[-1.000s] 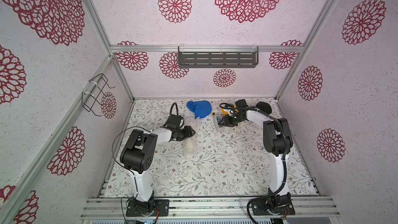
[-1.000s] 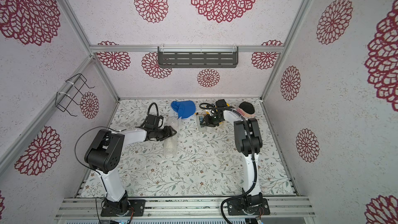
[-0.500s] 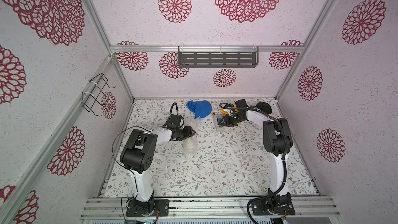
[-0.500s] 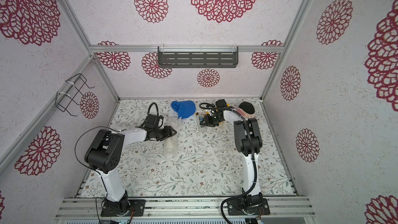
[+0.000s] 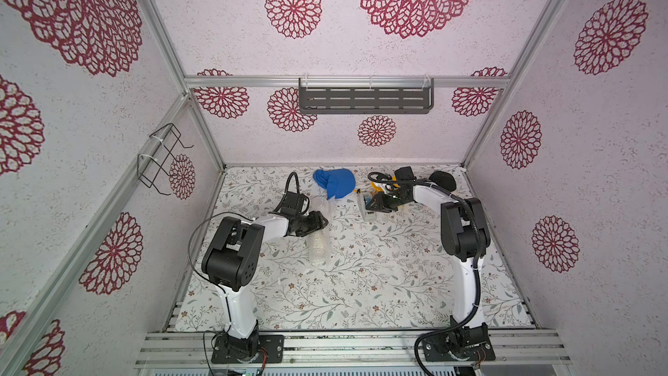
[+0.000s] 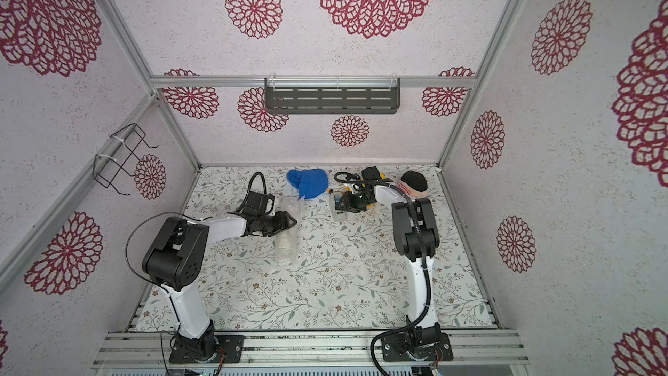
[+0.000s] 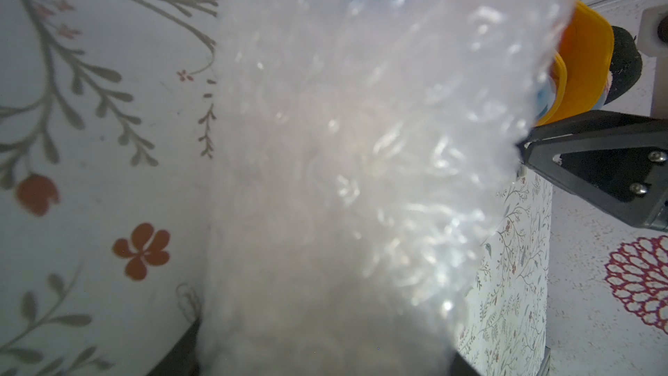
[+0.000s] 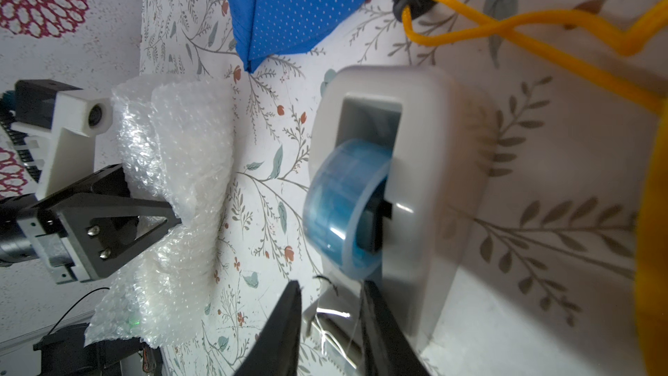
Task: Wrap vases in bubble wrap
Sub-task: Tear off the tape using the Tape Cutter.
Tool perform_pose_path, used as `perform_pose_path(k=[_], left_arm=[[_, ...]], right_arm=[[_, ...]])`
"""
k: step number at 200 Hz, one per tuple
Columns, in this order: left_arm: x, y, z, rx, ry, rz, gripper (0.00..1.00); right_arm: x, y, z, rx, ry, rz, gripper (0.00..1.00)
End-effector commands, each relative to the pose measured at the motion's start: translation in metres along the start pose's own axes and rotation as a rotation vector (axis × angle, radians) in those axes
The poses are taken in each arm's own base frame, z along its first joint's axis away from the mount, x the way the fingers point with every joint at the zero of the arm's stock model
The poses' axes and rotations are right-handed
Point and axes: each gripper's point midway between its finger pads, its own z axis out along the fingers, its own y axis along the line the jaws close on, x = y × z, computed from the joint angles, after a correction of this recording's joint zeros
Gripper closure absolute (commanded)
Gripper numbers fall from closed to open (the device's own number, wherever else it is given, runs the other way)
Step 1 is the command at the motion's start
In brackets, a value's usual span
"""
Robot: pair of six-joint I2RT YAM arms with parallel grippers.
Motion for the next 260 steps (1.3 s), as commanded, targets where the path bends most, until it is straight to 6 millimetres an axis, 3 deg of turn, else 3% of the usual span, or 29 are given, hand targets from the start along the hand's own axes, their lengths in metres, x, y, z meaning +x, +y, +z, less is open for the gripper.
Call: perform_pose_path(k=[1, 123, 243, 260], left_arm=[[-0.004, -0.007, 0.003, 0.024, 0.002, 0.03, 0.89], [-0.003, -0.007, 0.005, 0.025, 0.012, 0.028, 0.89], [-0.002, -0.008, 0.006, 0.032, 0.021, 0.026, 0.9], [-0.002, -0.008, 0.006, 0.032, 0.021, 0.025, 0.9]], right_arm=[[0.003, -0.006, 0.008, 0.012, 0.018, 0.016, 0.71], [0.004, -0.011, 0.011, 0.009, 0.005, 0.039, 0.79], [0.005, -0.026, 0.008, 0.032, -0.029, 0.077, 0.77], [0.006, -0.026, 0.008, 0.031, -0.03, 0.078, 0.82]])
